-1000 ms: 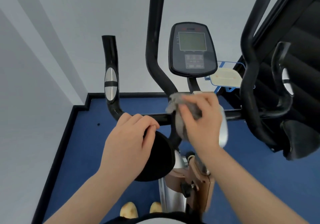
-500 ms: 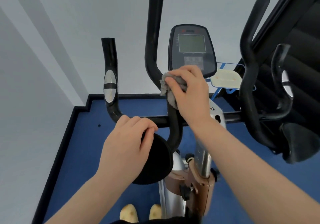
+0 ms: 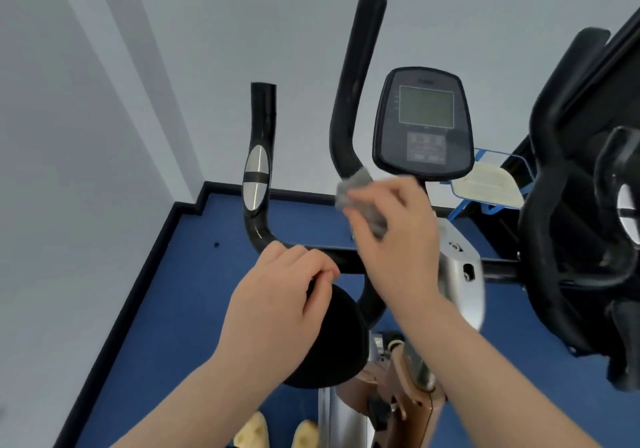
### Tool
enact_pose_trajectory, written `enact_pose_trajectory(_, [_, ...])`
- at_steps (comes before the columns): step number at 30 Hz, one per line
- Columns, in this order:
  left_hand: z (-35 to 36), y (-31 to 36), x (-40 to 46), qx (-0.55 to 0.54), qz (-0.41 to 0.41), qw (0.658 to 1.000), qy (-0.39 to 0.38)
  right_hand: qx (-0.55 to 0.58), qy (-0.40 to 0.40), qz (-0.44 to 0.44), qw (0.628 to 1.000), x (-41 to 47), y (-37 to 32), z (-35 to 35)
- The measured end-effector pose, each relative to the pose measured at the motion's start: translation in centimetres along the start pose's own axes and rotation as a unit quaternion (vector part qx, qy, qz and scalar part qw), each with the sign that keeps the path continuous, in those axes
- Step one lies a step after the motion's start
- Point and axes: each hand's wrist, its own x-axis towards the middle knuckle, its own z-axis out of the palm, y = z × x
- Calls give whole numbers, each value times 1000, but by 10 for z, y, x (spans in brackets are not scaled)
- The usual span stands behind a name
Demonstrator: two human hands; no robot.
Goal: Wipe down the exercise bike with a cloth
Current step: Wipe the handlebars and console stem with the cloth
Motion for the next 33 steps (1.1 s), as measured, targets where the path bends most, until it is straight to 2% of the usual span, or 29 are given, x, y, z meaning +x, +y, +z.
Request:
enact_pose_trajectory(2, [0, 0, 0, -4, 4, 1000, 7, -2, -25, -25, 999, 1, 4, -2])
enact_pose_trajectory(6, [-9, -4, 16, -74, -3, 997, -21, 48, -8, 2, 999, 48, -1, 10])
enact_pose_trajectory(8, [-18, -12, 40, -68, 5, 998, 12, 62, 2, 12, 998, 48, -4, 15])
enact_pose_trajectory(11, [-35, -26, 90, -31, 29, 995, 85, 22, 14, -4, 1000, 23, -6, 16])
enact_pose_trajectory(14, [-51, -38, 140, 27, 80, 990, 112, 60, -21, 6, 998, 40, -5, 17])
enact_pose_trajectory(17, [-62, -47, 186, 60, 86, 989, 103, 110, -40, 41, 992, 83, -5, 21])
enact_pose_trajectory(20, [-62, -52, 218, 62, 85, 991, 81, 123, -31, 52, 991, 85, -5, 24])
enact_pose_trajectory(23, [-55, -57, 232, 78, 89, 993, -1, 92, -31, 14, 995, 62, 1, 21])
enact_pose_trajectory(26, [-51, -62, 235, 77, 66, 994, -41, 110, -38, 16, 993, 86, 8, 20])
enact_pose_trajectory(29, [-51, -65, 236, 85, 54, 994, -46, 135, 21, 35, 990, 127, 3, 25])
enact_pose_trajectory(33, [-48, -69, 237, 77, 67, 994, -32, 112, -1, 31, 993, 116, 9, 38])
